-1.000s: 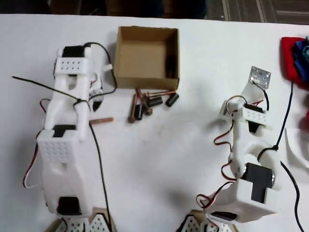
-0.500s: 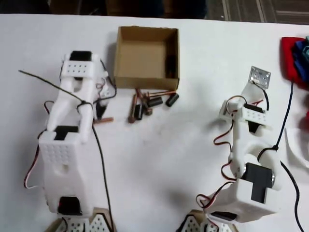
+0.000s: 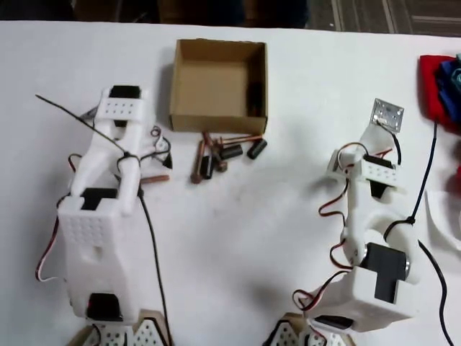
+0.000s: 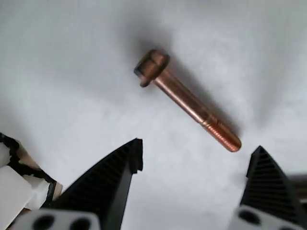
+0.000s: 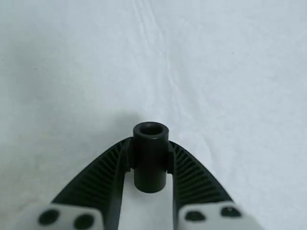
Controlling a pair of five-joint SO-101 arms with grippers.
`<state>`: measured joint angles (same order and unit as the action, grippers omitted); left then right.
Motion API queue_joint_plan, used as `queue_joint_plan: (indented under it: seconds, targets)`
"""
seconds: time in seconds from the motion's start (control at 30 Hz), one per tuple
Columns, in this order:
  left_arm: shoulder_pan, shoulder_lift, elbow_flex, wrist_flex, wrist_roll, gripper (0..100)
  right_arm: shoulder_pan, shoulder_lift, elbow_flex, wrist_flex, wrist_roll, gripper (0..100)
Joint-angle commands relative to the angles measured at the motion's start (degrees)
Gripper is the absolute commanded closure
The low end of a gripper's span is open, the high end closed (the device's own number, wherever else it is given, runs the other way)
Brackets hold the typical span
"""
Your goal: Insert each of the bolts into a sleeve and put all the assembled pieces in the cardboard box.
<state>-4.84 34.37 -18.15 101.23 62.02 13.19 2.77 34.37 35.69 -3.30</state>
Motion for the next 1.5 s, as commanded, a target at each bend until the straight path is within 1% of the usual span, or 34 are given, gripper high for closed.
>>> queue_joint_plan:
  seconds: [0.0, 0.13, 0.37, 0.47, 0.67, 0.83, 1.27, 1.4, 1.47]
  targets:
    - [0.35, -3.43, 0.31, 0.62, 2.37, 64, -0.4, -0.13, -2.46, -0.66, -0.44, 97.7]
    - [-1.23, -3.34, 0.31, 0.18, 5.1, 64, -0.4, -0.13, -2.46, -0.66, -0.44, 97.7]
    - [-4.66, -3.34, 0.4, -3.16, 5.01, 64, -0.4, -0.13, -2.46, -0.66, -0.44, 97.7]
    - [-4.57, -1.93, 0.31, -3.16, 4.92, 64, -0.4, -0.13, -2.46, -0.66, -0.44, 97.7]
    - [-4.66, 6.33, -0.13, -3.16, 4.92, 64, -0.31, -0.13, -2.46, -0.66, -0.44, 97.7]
    - [-4.4, 10.2, -0.22, -3.08, 4.92, 64, -0.31, -0.13, -2.46, -0.66, -0.44, 97.7]
    - [-4.4, 11.08, -0.22, -3.16, 5.27, 64, -0.31, -0.13, -2.46, -0.66, -0.44, 97.7]
    - [-3.69, 10.64, -1.1, -2.81, 4.75, 64, -0.31, -0.13, -2.46, -0.66, -0.44, 97.7]
    - [-3.34, 11.08, -3.38, -1.85, 3.08, 64, -0.31, -0.13, -2.46, -0.66, -0.44, 97.7]
